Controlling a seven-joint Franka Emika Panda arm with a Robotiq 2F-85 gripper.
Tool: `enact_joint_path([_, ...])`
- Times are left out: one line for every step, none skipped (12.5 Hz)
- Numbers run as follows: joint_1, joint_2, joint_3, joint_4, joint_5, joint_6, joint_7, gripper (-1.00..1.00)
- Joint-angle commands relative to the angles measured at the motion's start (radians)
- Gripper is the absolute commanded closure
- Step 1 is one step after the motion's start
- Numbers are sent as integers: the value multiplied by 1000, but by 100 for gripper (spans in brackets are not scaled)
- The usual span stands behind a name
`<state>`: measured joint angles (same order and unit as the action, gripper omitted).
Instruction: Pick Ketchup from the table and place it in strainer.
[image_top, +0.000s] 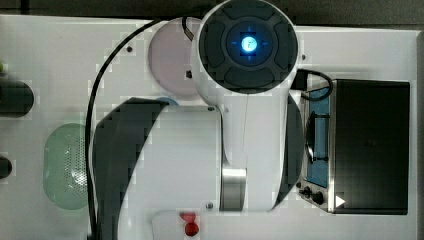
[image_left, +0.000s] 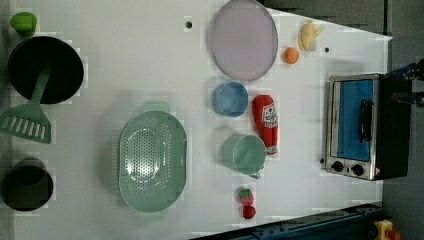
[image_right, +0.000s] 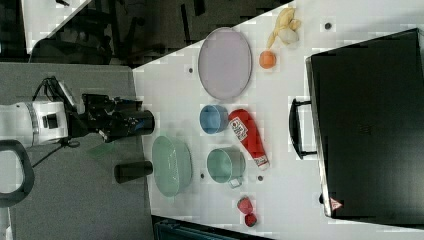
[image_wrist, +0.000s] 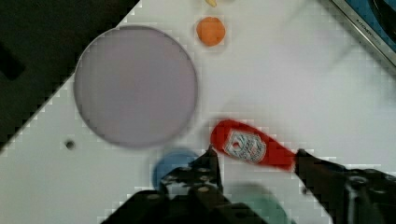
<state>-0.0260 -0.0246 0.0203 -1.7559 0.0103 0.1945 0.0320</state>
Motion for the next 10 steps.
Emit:
enact_joint_path([-102,-234,38,-162,17,-174,17,-59])
enact_joint_path([-101,-232,39,-167,17,-172,15,-81])
enact_joint_path([-100,-226,41,-175,17,-166,9,-99])
enact_joint_path([-98,-216,44,-188,17,-157,0,-100])
enact_joint_path([-98,-203,50,-202,17,-144,-16,-100])
enact_joint_path([-97,-187,56,-217,17,-122,-44,-100])
enact_joint_path([-97,-169,62,-233,17,-87,-93,-100])
enact_joint_path([-96,-149,67,-250,17,-43,-165,-100])
enact_joint_path([-96,-129,71,-270,17,2,-255,-100])
enact_joint_path([-96,-107,74,-290,17,45,-355,-100])
